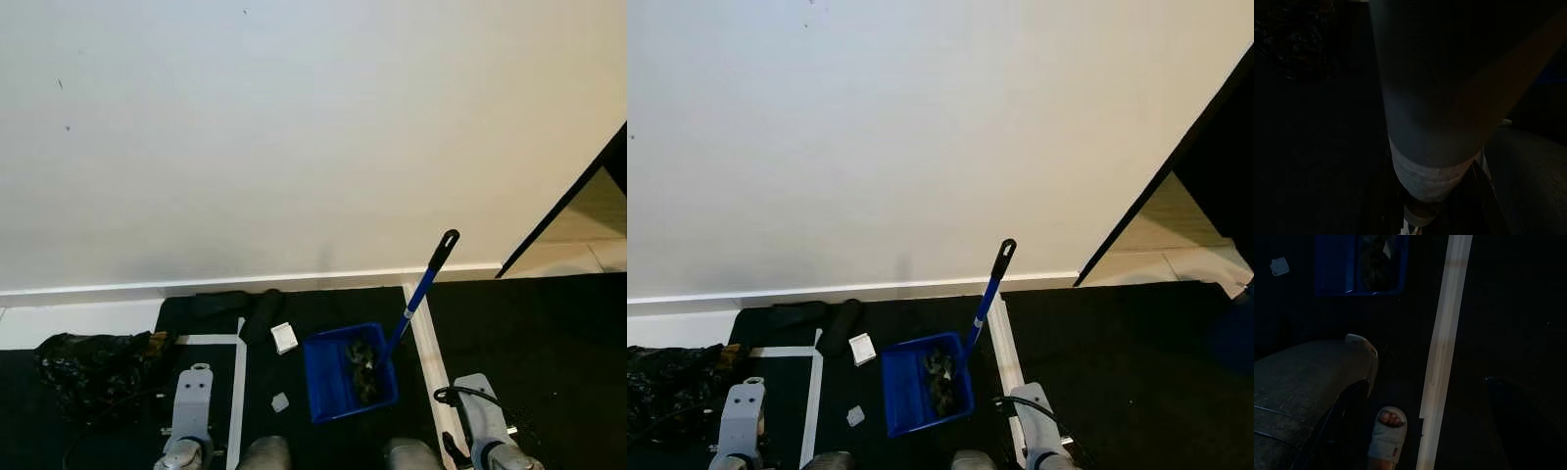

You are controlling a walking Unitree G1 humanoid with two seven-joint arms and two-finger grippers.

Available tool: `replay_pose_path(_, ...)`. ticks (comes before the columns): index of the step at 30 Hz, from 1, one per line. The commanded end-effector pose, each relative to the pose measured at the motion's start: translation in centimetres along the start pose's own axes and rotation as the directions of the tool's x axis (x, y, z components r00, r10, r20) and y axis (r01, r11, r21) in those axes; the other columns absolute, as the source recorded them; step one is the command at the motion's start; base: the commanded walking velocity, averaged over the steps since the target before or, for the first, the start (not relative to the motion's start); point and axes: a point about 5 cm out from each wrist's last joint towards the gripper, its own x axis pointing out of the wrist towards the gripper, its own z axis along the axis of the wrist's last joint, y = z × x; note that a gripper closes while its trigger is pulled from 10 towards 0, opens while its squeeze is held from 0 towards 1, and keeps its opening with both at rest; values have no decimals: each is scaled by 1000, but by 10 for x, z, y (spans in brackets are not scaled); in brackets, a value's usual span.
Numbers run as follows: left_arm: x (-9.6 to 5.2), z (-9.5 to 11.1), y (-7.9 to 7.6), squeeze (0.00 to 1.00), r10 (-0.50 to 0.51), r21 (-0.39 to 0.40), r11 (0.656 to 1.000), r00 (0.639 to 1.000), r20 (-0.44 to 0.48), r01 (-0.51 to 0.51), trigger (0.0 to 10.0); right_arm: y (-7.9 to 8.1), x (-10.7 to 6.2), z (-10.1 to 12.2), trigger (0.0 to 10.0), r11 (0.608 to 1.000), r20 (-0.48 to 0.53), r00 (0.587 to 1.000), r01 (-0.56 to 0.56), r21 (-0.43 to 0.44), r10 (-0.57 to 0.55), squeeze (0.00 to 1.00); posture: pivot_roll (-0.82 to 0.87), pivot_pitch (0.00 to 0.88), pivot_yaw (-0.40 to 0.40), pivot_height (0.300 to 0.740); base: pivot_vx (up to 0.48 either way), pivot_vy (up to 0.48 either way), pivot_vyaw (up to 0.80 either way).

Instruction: Sweep floor

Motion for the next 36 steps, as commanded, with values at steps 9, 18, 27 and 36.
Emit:
replay_pose_path(9,-2,-12,-5,0,-12,1,1000,999,-50,12,10000,5,2,4,10000,1000,-9,1000,-1,0,1,0,61,0,-36,740,0,0,0)
replay_pose_path(18,-2,-12,-4,0,-12,2,1000,999,-50,12,10000,2,2,5,10000,1000,-9,1000,4,1,-4,0,61,0,-35,740,0,0,0)
replay_pose_path(27,-2,-11,-4,0,-11,-1,1000,999,-50,11,10000,-1,2,8,10000,1000,-6,1000,8,4,-8,0,61,0,-34,740,0,0,0)
replay_pose_path(36,-2,-11,-4,0,-10,-5,1000,999,-49,10,10000,-1,3,10,10000,1000,-9,1000,9,6,-9,0,64,0,-35,740,0,0,0)
